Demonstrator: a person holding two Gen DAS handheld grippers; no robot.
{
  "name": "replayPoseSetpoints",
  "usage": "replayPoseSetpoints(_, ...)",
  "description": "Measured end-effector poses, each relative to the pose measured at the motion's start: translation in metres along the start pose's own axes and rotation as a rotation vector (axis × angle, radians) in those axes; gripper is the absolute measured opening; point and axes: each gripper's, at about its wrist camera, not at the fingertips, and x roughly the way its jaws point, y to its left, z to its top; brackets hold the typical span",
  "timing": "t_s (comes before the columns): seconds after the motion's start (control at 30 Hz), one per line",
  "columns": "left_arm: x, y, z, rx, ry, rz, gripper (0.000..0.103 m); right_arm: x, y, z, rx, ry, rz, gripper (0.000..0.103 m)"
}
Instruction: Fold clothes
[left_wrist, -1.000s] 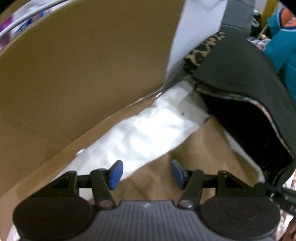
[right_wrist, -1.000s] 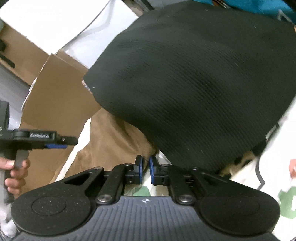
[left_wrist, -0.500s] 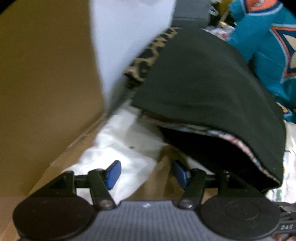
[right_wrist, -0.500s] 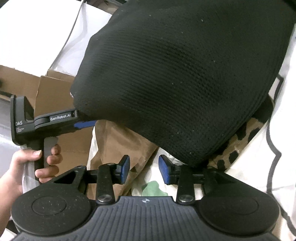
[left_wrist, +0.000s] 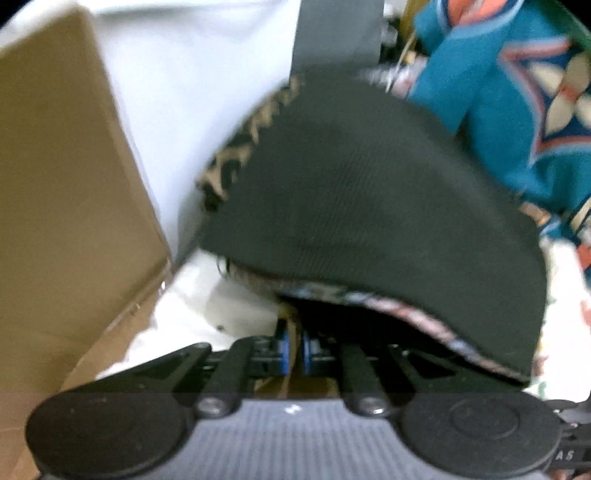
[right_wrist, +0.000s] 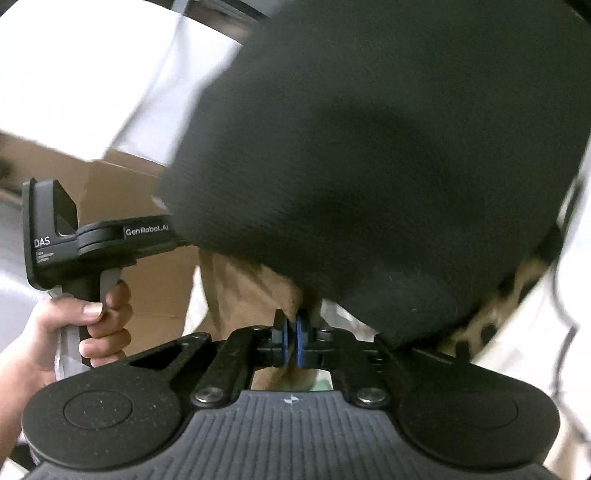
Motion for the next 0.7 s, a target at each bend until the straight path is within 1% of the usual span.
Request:
replayPoseSetpoints(0.07,-0.018,0.004,-0.001,-0.019,-0.067,-0.006,0.022,-0.014,0.006,0.003,-0.023,-0.038,-0.01,0.003)
replayPoseSetpoints(0.1,-0.022,0.005,-0.003,-0.019,-0.079,0.019,0.041,-0.021,0.008,0.004,-0.033,-0.059,-0.015,0.003)
replayPoseSetpoints(0.13,-0.026,0.007,-0.004,-0.019,-0.089,0.045,0.053,-0.027,0.009,0.005,-0.041,-0.079,-0.018,0.003)
replayPoseSetpoints(0.2,-0.03,0.012,-0.008,-0.022,-0.082,0.088,0.055,-0.033,0.009,0.006,-0.054,-0.094,-0.007,0.004)
replayPoseSetpoints(0.27,-0.028,0.019,-0.012,-0.034,-0.053,0.108,0.055,-0.037,0.001,0.004,-0.023,-0.085,-0.012,0.004)
replayPoseSetpoints(0.33,-0.027,0.018,-0.014,-0.024,-0.033,0.121,0.055,-0.028,-0.003,0.007,0.011,-0.062,-0.019,0.004)
replayPoseSetpoints(0.4,-0.021,0.019,-0.015,-0.002,-0.016,0.123,0.055,-0.026,-0.014,0.005,0.021,-0.032,-0.028,0.004)
replayPoseSetpoints(0.47,-0.012,0.016,-0.014,0.017,0.001,0.113,0.055,-0.02,-0.018,-0.003,0.022,-0.007,-0.047,0.004)
replayPoseSetpoints(0.57,-0.004,0.012,-0.02,0.041,0.022,0.104,0.055,-0.008,-0.018,-0.007,0.024,0.023,-0.046,0.004)
replayPoseSetpoints(0.63,0.003,0.009,-0.022,0.064,0.038,0.115,0.054,-0.002,-0.017,-0.008,0.028,0.033,-0.038,0.006)
replayPoseSetpoints(0.7,0.013,0.006,-0.023,0.093,0.055,0.137,0.054,0.002,-0.017,-0.008,0.035,0.033,-0.027,0.016)
